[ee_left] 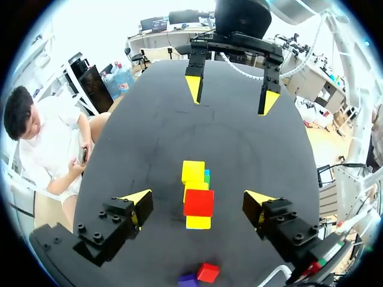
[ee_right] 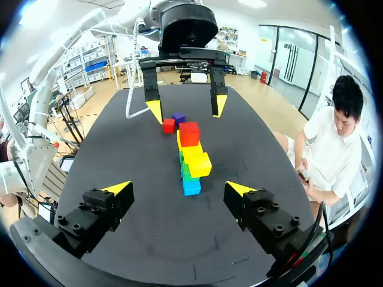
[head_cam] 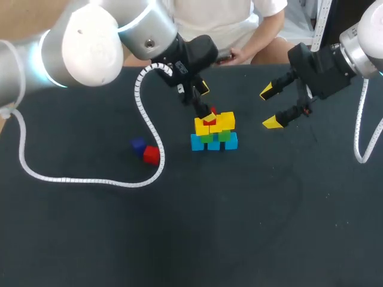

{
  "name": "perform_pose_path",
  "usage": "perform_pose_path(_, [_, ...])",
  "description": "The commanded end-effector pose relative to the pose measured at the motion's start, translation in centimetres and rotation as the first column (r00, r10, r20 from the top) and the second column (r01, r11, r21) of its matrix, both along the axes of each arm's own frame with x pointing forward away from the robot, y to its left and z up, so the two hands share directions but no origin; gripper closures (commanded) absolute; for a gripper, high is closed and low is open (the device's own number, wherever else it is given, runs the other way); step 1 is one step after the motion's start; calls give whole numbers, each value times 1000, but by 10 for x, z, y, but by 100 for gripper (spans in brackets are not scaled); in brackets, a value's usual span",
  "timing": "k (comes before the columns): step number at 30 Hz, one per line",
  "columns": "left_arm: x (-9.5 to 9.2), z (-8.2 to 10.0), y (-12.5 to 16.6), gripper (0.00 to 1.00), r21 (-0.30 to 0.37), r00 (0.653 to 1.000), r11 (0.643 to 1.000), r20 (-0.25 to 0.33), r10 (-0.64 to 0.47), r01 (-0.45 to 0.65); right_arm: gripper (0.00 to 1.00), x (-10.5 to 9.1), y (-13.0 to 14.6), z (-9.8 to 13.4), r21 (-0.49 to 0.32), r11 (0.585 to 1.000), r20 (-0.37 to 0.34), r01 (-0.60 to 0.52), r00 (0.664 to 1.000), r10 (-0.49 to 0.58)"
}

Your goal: Place the blue cubes, place green cubes on the blue cubes, place the yellow cubes on the green cubes, then place the red cubes on the yellow cubes, and place purple cube on the red cubes.

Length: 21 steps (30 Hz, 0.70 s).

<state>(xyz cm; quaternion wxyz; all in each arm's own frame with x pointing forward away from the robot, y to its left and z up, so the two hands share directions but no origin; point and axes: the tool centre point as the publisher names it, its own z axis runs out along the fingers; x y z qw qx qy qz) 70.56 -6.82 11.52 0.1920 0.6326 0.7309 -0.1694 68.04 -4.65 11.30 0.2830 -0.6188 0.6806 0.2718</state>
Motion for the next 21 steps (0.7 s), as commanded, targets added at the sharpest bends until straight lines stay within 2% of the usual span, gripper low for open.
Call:
perform_pose_path(1, [-14,8,12,0,-6,1000,1000,24,19,-19,0,-1,0,0,1,1000,2,2,1000,-2])
perform_pose_path(21, [-50,28,39,0,-4,998,1000,58,30,-30,0,-1,0,0,1,1000,2,2,1000,-2])
